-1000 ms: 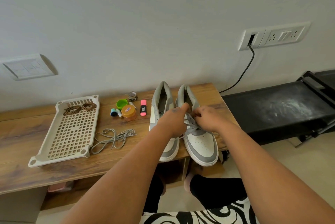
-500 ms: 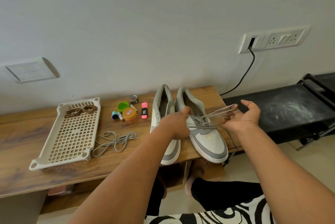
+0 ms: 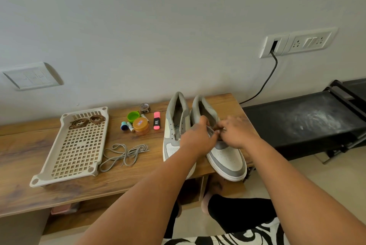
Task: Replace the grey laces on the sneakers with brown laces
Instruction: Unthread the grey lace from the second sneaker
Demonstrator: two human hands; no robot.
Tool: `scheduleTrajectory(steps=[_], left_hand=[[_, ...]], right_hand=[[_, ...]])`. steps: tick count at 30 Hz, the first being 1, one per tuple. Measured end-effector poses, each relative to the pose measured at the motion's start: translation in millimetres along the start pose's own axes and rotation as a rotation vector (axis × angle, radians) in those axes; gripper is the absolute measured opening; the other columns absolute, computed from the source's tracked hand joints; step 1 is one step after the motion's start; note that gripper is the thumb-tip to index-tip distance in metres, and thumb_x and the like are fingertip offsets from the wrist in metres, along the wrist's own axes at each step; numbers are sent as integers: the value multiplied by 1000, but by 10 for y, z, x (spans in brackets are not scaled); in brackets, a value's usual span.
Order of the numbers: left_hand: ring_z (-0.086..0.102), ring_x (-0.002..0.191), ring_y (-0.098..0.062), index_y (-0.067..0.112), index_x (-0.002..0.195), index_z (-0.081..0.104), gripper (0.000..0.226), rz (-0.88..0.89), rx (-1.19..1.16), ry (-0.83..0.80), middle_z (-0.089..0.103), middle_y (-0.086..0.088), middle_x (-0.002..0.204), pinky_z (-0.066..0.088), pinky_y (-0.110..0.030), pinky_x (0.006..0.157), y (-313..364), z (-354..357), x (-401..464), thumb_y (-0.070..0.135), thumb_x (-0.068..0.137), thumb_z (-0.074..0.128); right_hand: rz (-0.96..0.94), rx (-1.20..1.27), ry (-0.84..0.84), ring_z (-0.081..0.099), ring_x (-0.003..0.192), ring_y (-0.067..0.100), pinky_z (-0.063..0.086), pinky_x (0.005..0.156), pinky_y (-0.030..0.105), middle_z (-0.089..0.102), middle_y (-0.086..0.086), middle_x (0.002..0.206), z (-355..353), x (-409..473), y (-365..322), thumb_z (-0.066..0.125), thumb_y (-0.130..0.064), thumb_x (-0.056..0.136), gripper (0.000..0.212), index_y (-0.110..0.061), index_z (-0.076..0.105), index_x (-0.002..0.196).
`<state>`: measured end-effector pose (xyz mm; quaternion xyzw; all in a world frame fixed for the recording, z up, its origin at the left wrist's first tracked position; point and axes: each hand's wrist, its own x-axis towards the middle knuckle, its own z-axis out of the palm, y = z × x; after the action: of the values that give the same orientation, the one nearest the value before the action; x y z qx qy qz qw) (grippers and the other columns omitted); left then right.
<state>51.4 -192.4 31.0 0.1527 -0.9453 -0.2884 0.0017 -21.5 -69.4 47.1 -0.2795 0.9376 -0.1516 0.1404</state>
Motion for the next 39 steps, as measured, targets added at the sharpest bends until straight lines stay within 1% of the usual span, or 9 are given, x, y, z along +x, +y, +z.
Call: scheduleTrajectory(steps=[5, 11, 17, 20, 23, 29, 31, 33, 39], left_hand=[[61, 85, -22, 29, 109, 39, 34, -124, -256, -70, 61, 2, 89, 55, -42, 80, 62, -3, 35, 20, 85, 61], [40, 114, -27, 26, 129, 46, 46, 260, 605, 166, 49, -6, 120, 35, -43, 93, -68, -284, 27, 10, 88, 58], [35, 127, -26, 36, 143, 24, 80, 158, 395, -200, 51, -1, 132, 31, -48, 101, -166, -335, 32, 23, 79, 70], [36, 126, -26, 35, 143, 25, 79, 161, 381, -193, 53, 2, 130, 31, -50, 101, -196, -324, 48, 28, 78, 71], [37, 123, -25, 35, 142, 27, 77, 153, 335, -205, 55, 3, 125, 30, -50, 100, -195, -344, 59, 28, 78, 68], [37, 121, -24, 33, 142, 28, 73, 152, 316, -193, 55, 3, 126, 30, -48, 97, -165, -318, 48, 24, 79, 65], [37, 121, -25, 32, 141, 29, 71, 152, 307, -188, 55, 3, 125, 31, -48, 97, -165, -323, 46, 19, 81, 62], [38, 122, -25, 31, 140, 30, 66, 154, 307, -175, 56, 1, 125, 31, -47, 98, -169, -318, 38, 15, 83, 61], [38, 125, -24, 30, 139, 30, 62, 150, 294, -176, 58, 1, 126, 32, -47, 96, -191, -315, 26, 14, 86, 59]], right_hand=[[18, 67, -52, 41, 117, 22, 30, 88, 30, 45, 4, 124, -9, 11, 16, 52, -25, 97, 26, -26, 64, 120], [19, 145, -72, 42, 101, 13, 32, 84, 27, 43, -1, 121, -26, -1, 42, 56, -23, 96, 21, -23, 64, 116], [53, 171, 2, 45, 95, 14, 35, 80, 27, 51, -1, 110, -35, -29, 12, 56, -21, 95, 14, -20, 68, 102], [200, 341, 150, 55, 88, 18, 47, 76, 34, 61, -1, 98, -118, 42, 73, 52, -10, 92, 21, -25, 63, 83], [442, 700, 345, 53, 77, 22, 46, 68, 37, 62, 9, 94, -270, 88, 308, 48, -3, 90, 21, -12, 67, 91], [200, 495, 64, 52, 109, 16, 49, 94, 41, 56, -11, 112, -196, -62, 387, 65, -11, 83, 45, -40, 60, 117], [87, 456, 36, 52, 105, 12, 46, 89, 33, 57, -11, 109, -161, -12, 231, 66, -26, 89, 34, -43, 61, 118], [38, 203, 46, 45, 117, 21, 40, 100, 43, 56, -6, 115, -90, 45, 118, 59, -43, 93, 23, -46, 62, 115], [1, -95, -28, 38, 121, 26, 35, 102, 45, 42, -5, 105, -41, 29, 34, 45, -51, 98, 30, -37, 62, 119]])
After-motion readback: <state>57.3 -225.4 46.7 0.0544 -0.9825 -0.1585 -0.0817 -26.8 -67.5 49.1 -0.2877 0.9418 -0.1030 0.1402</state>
